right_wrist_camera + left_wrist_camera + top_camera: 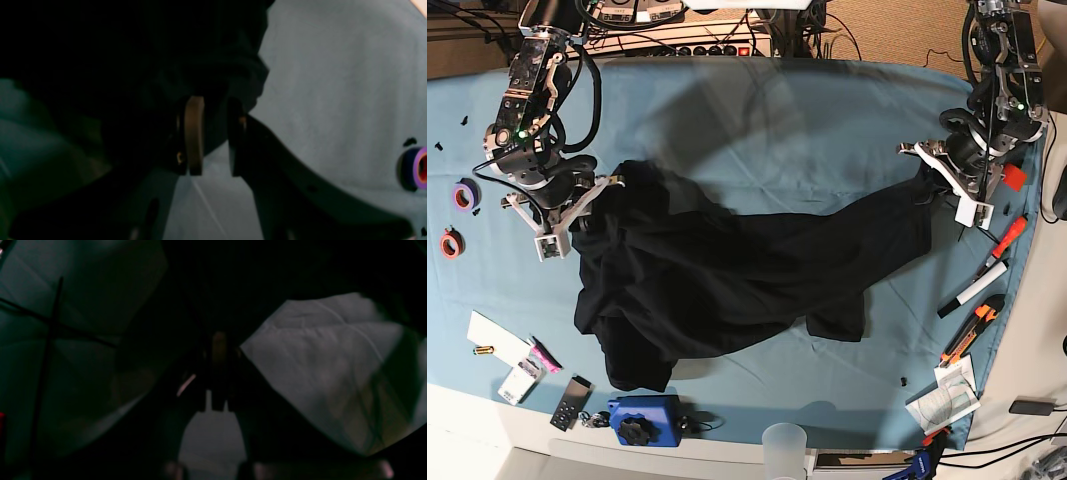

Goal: Layout the t-shirt on the table in an organized manner, then fold the t-shirt properly
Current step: 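Release the shirt with the right gripper and raise it, then grasp the bunched shirt edge with the right gripper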

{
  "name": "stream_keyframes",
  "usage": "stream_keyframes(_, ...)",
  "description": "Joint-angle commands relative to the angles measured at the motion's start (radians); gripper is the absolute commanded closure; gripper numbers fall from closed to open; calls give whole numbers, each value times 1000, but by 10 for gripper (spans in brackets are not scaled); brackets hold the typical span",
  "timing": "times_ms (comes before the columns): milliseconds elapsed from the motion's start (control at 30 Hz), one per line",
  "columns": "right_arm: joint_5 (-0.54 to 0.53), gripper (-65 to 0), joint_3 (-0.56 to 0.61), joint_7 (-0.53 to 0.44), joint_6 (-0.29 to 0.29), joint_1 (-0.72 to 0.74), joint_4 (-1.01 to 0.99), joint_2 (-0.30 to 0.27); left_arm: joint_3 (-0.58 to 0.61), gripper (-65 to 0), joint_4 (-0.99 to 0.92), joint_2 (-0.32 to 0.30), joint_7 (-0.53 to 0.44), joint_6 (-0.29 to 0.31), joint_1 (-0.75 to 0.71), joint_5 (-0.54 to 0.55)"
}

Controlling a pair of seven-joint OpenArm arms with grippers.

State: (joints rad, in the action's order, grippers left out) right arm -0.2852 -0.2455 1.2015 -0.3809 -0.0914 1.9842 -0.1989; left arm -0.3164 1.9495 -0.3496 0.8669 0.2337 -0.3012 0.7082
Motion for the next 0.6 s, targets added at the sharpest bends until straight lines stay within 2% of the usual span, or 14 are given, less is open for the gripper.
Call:
stream_keyframes(0,-1,-127,3,-14,4,12,15,-11,-7,0,17,-13,-23,4,8,11)
stream_keyframes(167,-2,-127,37,6,4,8,-74,-11,-7,0,17,-13,-23,4,8,11)
stream_keyframes(400,16,-119,88,-71,4,10,-211,-11,-7,0,17,-13,-23,4,8,11)
stream_keyframes(500,60,0,88,-77,4,40,-211,-12,-7,0,17,-13,-30,4,8,11)
stream_keyframes(567,84,0,88,-108,4,68,-211,-12,-7,0,17,-13,-30,4,8,11)
